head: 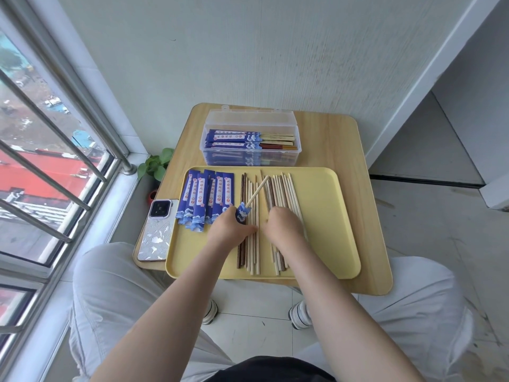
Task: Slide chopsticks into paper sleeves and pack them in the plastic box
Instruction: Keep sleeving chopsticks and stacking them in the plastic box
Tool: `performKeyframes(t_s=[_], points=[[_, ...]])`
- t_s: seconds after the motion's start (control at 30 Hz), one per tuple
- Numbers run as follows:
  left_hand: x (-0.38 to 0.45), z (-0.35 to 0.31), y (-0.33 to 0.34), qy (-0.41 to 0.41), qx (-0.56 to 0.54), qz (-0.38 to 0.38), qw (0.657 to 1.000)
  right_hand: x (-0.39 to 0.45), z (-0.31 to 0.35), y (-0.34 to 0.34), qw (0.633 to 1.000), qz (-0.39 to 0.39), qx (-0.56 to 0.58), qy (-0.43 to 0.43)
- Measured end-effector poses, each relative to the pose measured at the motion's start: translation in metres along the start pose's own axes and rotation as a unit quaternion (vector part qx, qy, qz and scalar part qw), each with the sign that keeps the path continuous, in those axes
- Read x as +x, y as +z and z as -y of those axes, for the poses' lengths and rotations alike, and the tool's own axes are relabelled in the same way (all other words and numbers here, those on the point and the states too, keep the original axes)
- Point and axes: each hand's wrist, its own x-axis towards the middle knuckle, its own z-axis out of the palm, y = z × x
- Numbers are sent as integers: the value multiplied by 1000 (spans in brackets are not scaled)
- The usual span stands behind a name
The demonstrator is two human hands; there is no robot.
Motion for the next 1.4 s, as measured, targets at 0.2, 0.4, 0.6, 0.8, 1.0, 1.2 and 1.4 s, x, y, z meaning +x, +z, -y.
performKeyframes(t_s=[0.2, 0.4, 0.6, 0.8, 1.0, 1.2, 1.4], points=[[0, -2, 2, -18, -126, 13, 992, 0, -15, -30, 978, 35, 206, 13], [-11, -12, -5, -6, -288, 18, 957, -9, -14, -64, 943, 14, 327, -66], [-5, -17, -14, -3, -290, 5, 957, -15, -4, -81, 919, 37, 374, -122], [-5, -16, -18, 4, -190, -42, 981, -17, 0, -91, 918, -73, 344, -184], [-9, -15, -21, 6, -119, -43, 992, -9, -1, -97, 861, -200, 439, -163], [-13, -14, -18, 29, -108, -26, 993, -2, -6, -95, 812, -210, 529, -128], [-15, -19, -17, 63, -138, 10, 988, 2, -12, -87, 820, -182, 533, -107]])
